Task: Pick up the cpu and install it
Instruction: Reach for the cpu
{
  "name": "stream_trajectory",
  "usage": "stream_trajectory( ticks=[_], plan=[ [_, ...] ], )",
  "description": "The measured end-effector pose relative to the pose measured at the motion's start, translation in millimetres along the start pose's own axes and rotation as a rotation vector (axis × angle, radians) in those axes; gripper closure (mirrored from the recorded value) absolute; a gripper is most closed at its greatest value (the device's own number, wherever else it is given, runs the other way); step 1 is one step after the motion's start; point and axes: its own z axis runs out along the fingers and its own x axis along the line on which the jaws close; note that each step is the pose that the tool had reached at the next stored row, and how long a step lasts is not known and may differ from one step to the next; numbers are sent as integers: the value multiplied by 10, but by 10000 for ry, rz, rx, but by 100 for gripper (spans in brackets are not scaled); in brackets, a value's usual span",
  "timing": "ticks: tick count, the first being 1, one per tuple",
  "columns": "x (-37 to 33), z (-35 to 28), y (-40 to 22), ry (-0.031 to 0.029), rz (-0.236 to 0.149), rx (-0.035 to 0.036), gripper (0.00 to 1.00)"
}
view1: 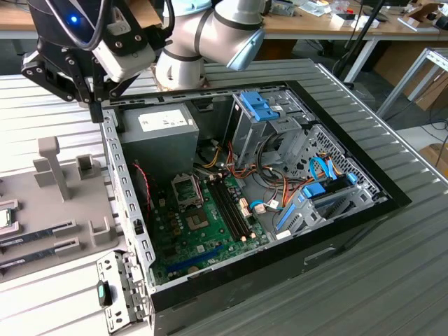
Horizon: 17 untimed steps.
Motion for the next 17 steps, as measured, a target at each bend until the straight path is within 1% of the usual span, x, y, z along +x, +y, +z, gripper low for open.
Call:
stream_trajectory(
  ticks=[17],
  plan=[
    [52,3,-4,0,0,0,89]
  ],
)
